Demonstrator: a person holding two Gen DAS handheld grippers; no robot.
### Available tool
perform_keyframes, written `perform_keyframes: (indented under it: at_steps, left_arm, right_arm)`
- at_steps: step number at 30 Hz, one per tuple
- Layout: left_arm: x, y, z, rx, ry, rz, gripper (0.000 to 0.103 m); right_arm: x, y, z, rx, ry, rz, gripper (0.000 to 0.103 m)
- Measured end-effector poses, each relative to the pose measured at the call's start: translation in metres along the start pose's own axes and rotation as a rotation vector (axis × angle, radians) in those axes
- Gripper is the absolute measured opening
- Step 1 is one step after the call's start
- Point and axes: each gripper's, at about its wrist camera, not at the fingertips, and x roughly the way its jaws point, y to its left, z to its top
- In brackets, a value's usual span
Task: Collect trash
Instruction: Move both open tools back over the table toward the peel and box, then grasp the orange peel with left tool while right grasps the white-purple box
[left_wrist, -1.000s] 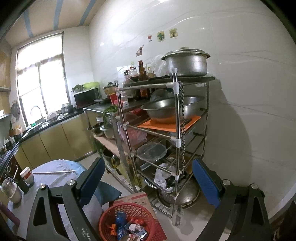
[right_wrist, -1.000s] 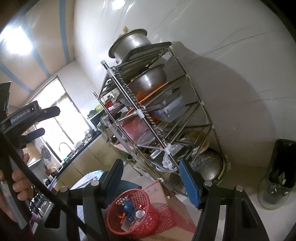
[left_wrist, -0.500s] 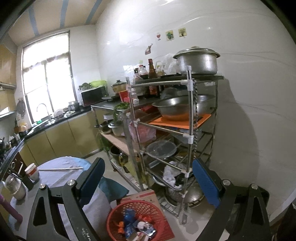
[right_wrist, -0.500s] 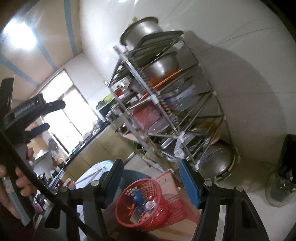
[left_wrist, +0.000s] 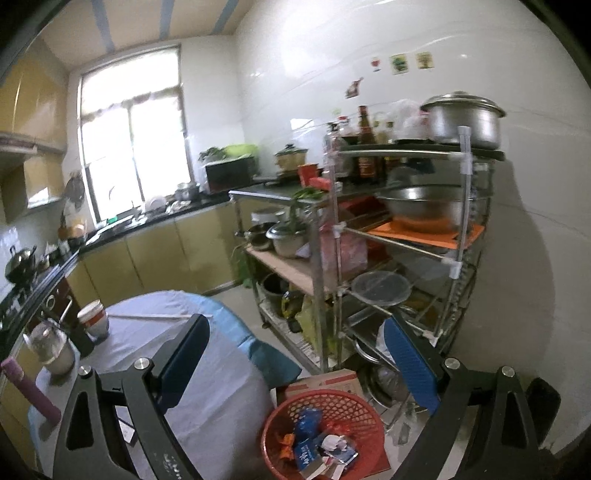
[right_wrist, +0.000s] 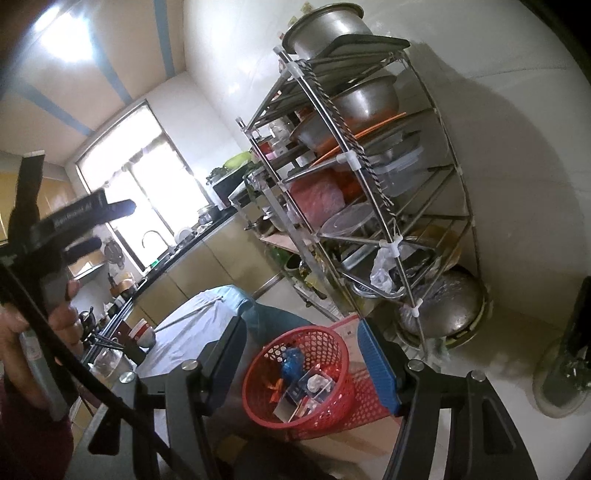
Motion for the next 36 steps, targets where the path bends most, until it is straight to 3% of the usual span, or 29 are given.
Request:
perform_keyframes:
  at_steps: [7, 12, 16, 22, 27, 36]
  left_arm:
    - [0.007, 0.032, -0.007, -0.036, 0.001, 0.017, 0.095]
    - [0.003, 0.083, -0.022, -0.076, 0.008, 0.082, 0.095]
    - [-0.01, 0.151, -0.046, -0.124, 0.017, 0.226, 0.095]
    - [-0.038, 0.275, -0.102, -0.192, 0.102, 0.522, 0.095]
    - [-0.059, 0.371, -0.159, -0.283, 0.198, 0.668, 0.095]
    - [-0.057, 0.45, -0.234, -0.388, 0.333, 0.618, 0.095]
  right_arm:
    - [0.016, 0.024, 0.004, -0.048, 0.022, 0.001, 0.067]
    - [0.034, 0.049, 0.006, -0.076, 0.048, 0.037, 0.067]
    - [0.057, 0.086, 0.006, -0.128, 0.081, 0.099, 0.067]
    - [0.109, 0.165, -0.013, -0.216, 0.178, 0.222, 0.067]
    - [0.153, 0.245, -0.045, -0.285, 0.283, 0.329, 0.067]
    - [0.234, 0.358, -0.127, -0.418, 0.515, 0.419, 0.067]
